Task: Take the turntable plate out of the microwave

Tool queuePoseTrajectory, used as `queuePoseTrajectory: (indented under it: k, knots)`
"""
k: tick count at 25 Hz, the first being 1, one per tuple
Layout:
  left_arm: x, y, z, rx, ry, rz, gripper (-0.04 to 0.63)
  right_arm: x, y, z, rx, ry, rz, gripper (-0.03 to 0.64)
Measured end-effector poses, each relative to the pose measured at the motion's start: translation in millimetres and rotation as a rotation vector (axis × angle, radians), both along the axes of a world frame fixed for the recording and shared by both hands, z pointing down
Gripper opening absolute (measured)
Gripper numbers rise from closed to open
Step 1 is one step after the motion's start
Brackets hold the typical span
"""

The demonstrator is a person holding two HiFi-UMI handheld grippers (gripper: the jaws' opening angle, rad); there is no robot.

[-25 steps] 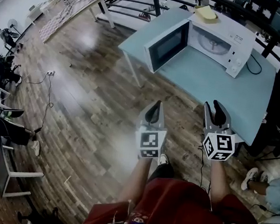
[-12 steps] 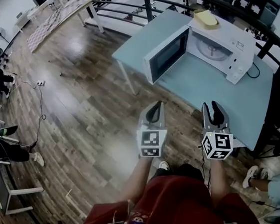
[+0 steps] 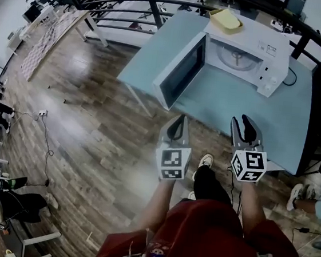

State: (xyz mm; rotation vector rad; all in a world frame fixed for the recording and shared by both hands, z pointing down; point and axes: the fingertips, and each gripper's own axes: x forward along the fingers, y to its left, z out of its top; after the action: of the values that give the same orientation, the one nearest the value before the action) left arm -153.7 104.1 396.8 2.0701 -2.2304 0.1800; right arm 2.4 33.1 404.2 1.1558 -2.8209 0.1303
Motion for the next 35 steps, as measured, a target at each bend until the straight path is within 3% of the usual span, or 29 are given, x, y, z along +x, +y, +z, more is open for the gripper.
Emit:
queuePoseTrajectory:
  k: [13,23,29,35]
  knots:
    - [-5.4,-164.3,-5.1,-0.013,-0.020,0.125,0.000,-7.0,-142.6,5.8,-0.036,-0.023,0.097,0.121]
    - [18.4,-279.5,5.1,-0.056,-0.035,0.224,0.000,4.3,-240.9,23.0,-0.086,-0.034,0.142,0.121]
    - [29.9,-324.9,15.9,-0.100,-0.043,0.271,0.000,9.2,-280.2,36.2,-0.116,-0.062,0.166,0.121]
    - [28.0,-348.4,24.7,-0.088,-0.065,0.275,0.000,9.3,-299.8,48.4,-0.121,-0.035,0.170,0.121]
